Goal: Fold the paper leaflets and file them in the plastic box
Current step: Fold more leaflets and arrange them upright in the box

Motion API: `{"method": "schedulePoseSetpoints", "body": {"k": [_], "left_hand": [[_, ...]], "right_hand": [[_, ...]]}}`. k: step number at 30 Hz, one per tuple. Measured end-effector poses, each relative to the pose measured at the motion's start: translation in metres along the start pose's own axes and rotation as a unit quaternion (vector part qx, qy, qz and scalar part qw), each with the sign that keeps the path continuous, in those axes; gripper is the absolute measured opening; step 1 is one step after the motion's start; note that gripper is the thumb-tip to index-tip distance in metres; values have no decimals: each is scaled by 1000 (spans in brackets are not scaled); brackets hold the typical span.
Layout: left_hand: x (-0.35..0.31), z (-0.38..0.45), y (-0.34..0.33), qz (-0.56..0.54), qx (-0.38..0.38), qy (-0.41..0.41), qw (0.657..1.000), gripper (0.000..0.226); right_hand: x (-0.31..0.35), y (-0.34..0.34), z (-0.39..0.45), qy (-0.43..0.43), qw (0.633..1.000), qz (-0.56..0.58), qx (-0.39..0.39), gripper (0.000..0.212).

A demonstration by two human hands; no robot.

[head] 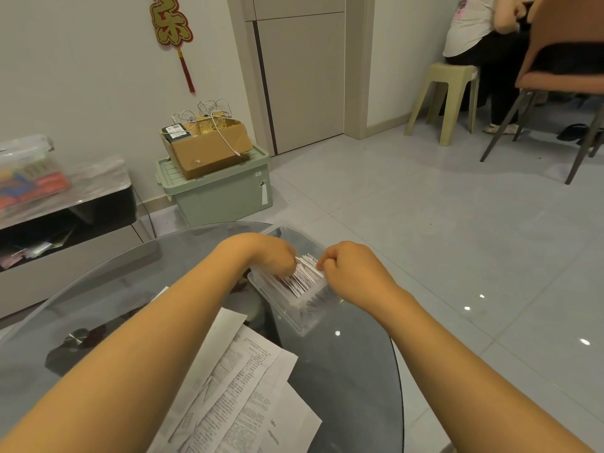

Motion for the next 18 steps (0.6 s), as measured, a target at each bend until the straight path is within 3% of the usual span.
{"method": "schedulePoseSetpoints", "body": {"k": [6,12,18], "left_hand": [[9,4,4,-46,39,-20,998,59],[1,11,6,-16,-9,-12,1000,64],[3,17,7,-54,-26,-7,998,68]], "right_hand": [[0,-1,0,1,1000,5,1,31],[0,-1,1,1,1000,1,-6,31],[-1,-2,1,0,1000,-3,-8,31]]}}
Point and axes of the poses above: each hand's wrist, its own z-axis towards the middle knuckle, its own y-axis out of the back of the hand, x = y × z, the point moved 9 cm from there along z, towards the middle knuckle, and after that the axes turned 15 degrees about y, right-handed, at the moved point
